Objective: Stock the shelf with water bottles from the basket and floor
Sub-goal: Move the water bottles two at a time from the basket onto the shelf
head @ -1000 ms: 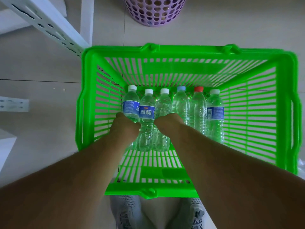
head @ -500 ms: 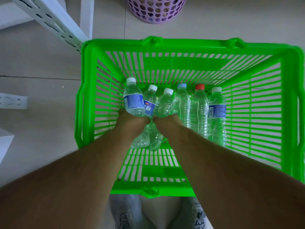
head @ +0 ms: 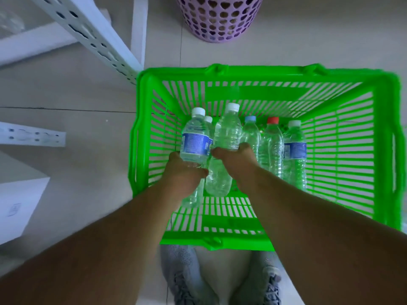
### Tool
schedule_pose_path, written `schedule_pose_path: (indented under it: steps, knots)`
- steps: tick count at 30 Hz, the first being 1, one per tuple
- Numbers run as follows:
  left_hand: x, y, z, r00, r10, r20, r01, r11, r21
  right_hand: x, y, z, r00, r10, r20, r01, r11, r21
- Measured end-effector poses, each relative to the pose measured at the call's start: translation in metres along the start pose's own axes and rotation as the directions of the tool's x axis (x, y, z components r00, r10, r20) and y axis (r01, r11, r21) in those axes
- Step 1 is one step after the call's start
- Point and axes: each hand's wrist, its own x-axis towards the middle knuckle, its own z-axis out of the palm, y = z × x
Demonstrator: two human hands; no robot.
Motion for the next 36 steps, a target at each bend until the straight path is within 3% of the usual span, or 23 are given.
schedule_pose_path:
  steps: [3, 7, 13, 20, 29, 36]
  knots:
    - [-0.041, 0.012, -0.015, 0.993, 0.109, -0.038, -0.108, 0.994, 0.027, -0.030, -0.027, -0.034, 0.994, -0.073, 0.082, 0.068, 0.995, 0.070]
    - [-0.109, 0.044, -0.042, 0.974, 0.219, -0.051, -0.220, 0.975, -0.031, -0.095, -0.072, -0.088, 0.962, -0.167, 0.218, 0.095, 0.947, 0.305]
    - [-0.243, 0.114, -0.096, 0.938, 0.346, -0.037, -0.347, 0.920, -0.184, -0.240, -0.162, -0.158, 0.942, -0.296, 0.157, 0.224, 0.905, 0.361]
    - [-0.404, 0.187, -0.164, 0.882, 0.449, -0.141, -0.469, 0.864, -0.185, -0.419, -0.266, -0.239, 0.785, -0.618, 0.041, 0.607, 0.781, 0.148]
    - [-0.589, 0.242, -0.260, 0.711, 0.687, -0.151, -0.702, 0.681, -0.208, -0.652, -0.349, -0.318, 0.551, -0.830, -0.089, 0.832, 0.554, -0.013]
    - [-0.703, 0.284, -0.299, 0.566, 0.806, -0.174, -0.824, 0.553, -0.124, -0.786, -0.373, -0.370, 0.444, -0.875, -0.191, 0.881, 0.466, -0.086]
